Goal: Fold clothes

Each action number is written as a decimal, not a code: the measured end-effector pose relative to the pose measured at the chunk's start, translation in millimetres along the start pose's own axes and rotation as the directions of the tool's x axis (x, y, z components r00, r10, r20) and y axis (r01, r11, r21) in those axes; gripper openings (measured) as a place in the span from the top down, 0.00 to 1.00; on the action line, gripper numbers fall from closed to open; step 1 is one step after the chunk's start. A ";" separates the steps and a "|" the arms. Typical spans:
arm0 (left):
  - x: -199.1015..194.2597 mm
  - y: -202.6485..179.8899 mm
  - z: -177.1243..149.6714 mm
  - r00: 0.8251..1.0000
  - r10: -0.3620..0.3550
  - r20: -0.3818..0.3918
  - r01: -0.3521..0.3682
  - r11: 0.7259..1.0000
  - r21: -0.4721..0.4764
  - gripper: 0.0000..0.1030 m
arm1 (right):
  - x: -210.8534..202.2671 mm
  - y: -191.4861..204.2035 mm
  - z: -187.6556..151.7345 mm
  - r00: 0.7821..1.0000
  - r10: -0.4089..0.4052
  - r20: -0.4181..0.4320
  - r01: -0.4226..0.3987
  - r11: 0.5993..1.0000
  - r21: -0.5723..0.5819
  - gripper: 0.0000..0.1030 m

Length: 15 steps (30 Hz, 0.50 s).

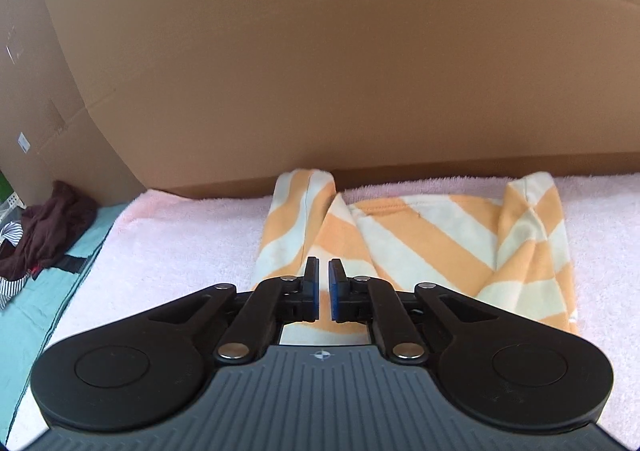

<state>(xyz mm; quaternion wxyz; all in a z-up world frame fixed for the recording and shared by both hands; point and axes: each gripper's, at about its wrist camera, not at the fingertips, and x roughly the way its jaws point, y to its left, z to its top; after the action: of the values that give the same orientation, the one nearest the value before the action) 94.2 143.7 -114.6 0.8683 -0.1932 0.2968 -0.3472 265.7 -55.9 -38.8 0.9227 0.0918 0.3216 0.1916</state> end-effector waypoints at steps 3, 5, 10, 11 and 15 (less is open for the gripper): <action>-0.1 -1.8 0.0 1.000 0.022 -0.004 -0.022 1.000 0.017 0.96 | 6.1 3.0 2.7 1.000 -0.001 -0.005 0.001 1.000 -0.017 0.95; 1.3 -2.6 -2.0 0.999 0.044 -0.015 -0.044 0.999 0.028 0.96 | 13.5 8.2 1.1 1.000 -0.009 -0.001 0.009 1.000 -0.022 0.79; 2.4 -8.6 -5.2 0.999 0.041 -0.020 -0.040 0.998 0.047 0.96 | 29.0 19.7 -8.9 0.999 0.004 -0.032 -0.005 0.999 -0.037 0.72; 1.9 -10.4 -5.2 0.999 0.036 -0.018 -0.035 0.998 0.055 0.96 | 30.0 21.0 -10.8 0.999 -0.020 -0.032 0.018 0.999 -0.048 0.77; -0.1 -13.0 -4.0 1.000 -0.001 -0.011 0.001 0.998 0.056 0.96 | 24.0 20.3 -12.2 0.998 -0.055 -0.015 0.054 0.997 -0.050 0.99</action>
<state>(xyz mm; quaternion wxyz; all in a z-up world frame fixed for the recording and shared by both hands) 85.3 134.3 -110.6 0.8716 -0.1671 0.2916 -0.3569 269.3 -27.0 -55.7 0.9270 0.0586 0.3265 0.1752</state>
